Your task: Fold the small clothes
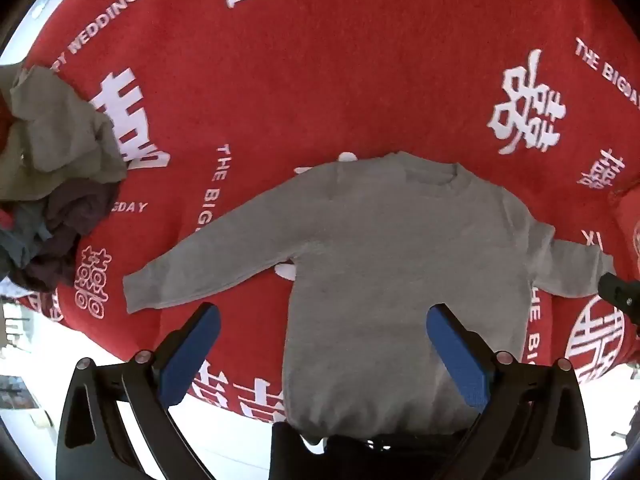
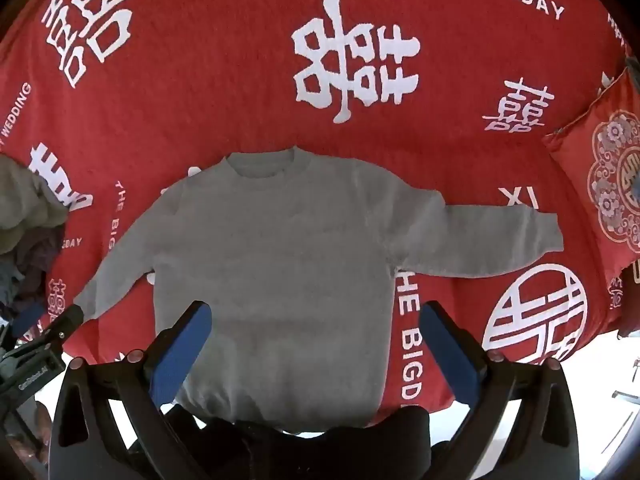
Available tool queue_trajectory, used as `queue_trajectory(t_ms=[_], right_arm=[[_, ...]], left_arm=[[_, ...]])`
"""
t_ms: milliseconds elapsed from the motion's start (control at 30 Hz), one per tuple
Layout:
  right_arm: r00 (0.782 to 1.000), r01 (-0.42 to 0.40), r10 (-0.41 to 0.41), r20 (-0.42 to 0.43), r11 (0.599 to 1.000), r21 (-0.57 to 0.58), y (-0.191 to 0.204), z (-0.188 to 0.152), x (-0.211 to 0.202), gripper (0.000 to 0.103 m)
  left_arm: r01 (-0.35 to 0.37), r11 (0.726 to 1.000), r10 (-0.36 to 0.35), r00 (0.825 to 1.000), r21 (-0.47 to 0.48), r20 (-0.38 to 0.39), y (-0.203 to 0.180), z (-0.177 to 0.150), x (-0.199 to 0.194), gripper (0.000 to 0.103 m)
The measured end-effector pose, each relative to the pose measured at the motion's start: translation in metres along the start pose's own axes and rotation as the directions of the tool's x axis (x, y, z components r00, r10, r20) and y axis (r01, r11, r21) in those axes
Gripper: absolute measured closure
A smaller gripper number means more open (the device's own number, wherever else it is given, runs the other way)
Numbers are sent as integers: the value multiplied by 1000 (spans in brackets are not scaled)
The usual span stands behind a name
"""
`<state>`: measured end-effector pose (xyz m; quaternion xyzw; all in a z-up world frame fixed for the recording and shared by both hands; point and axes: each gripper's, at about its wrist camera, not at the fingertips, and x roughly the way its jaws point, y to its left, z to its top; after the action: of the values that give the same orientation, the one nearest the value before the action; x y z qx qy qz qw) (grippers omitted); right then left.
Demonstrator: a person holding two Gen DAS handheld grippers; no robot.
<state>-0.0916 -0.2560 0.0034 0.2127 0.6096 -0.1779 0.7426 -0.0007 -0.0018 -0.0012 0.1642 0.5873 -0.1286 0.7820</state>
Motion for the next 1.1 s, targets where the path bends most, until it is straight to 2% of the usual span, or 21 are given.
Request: queue_trajectory(t_ms=[100,133,267,333,467,567,633,733,833,1100], right_arm=[[999,-37,37,4,999,8,0,1,1,0],[997,-81,81,2,997,11,-6,5,-1,0],[993,-92,92,80,996,-7,4,1,-4,0],[992,-114,115,57,993,-23,1,-5,-1,0],[998,-31,30,57,999,17,-6,-5,0,0],[999,-22,19,47,997,75,-16,-3,1,0],[999,-9,5,45,997,77,-18,-1,0,0],[999,3,-5,39,998,55,-14,0,1,0],[1000,8,-9,29,999,45,-10,2,4,0],[1000,12,-13,19,998,61,-10,-1,7,0]], left_arm=[[-8,1000,8,1000,15,8,-3,-1,-2,0],[-31,999,31,1000,8,4,-11,4,-5,0],[47,998,-48,999,31,6,-18,11,-18,0],[77,997,-78,996,30,31,-15,8,-22,0],[66,998,-66,997,-10,44,-27,4,-27,0],[72,997,-73,996,25,43,-37,-2,-29,0],[53,997,-57,996,47,72,-41,0,-35,0],[69,997,-73,992,44,103,-41,3,-44,0],[93,995,-95,991,28,91,-41,5,-45,0],[40,999,-38,997,-16,65,-31,2,-39,0]])
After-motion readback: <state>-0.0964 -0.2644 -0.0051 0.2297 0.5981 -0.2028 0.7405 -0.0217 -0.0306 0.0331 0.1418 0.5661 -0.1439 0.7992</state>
